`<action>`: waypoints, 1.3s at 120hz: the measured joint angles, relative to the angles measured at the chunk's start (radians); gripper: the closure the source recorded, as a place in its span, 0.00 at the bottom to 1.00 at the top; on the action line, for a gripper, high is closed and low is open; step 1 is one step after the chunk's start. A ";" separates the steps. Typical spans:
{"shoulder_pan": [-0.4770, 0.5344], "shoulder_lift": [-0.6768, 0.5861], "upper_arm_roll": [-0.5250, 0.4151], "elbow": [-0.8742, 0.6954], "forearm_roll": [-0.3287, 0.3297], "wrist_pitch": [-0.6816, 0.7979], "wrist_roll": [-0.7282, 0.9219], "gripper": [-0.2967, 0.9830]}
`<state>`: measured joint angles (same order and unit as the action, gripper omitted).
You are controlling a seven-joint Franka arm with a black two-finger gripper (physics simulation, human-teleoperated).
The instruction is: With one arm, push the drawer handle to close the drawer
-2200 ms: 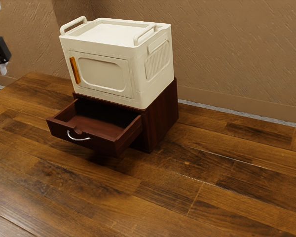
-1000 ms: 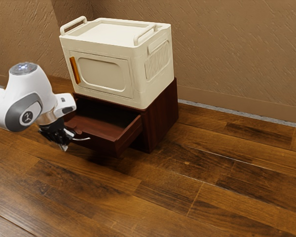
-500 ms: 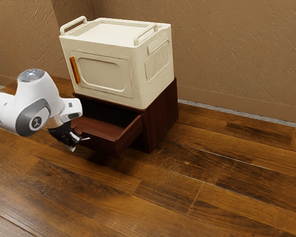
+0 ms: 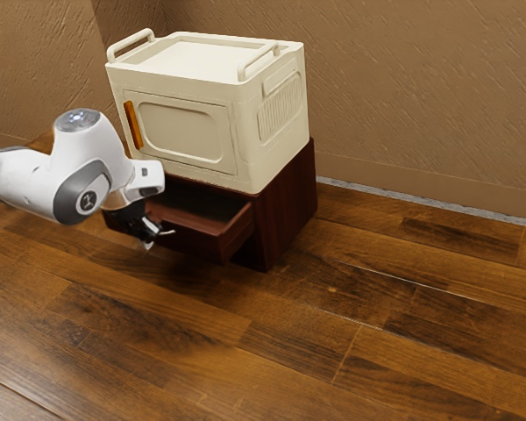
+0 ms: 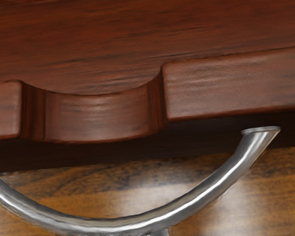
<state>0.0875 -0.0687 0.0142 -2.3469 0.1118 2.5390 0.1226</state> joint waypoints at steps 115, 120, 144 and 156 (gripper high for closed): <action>0.001 0.305 -0.027 0.393 -0.001 -0.033 0.087 0.84; 0.001 0.306 -0.027 0.395 -0.002 -0.037 0.089 0.84; 0.000 0.047 -0.027 0.100 -0.084 -0.028 0.072 0.85; -0.007 -0.172 -0.064 0.020 -0.124 -0.117 0.029 0.68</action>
<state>0.0808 -0.2404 -0.0499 -2.3273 -0.0126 2.4223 0.1511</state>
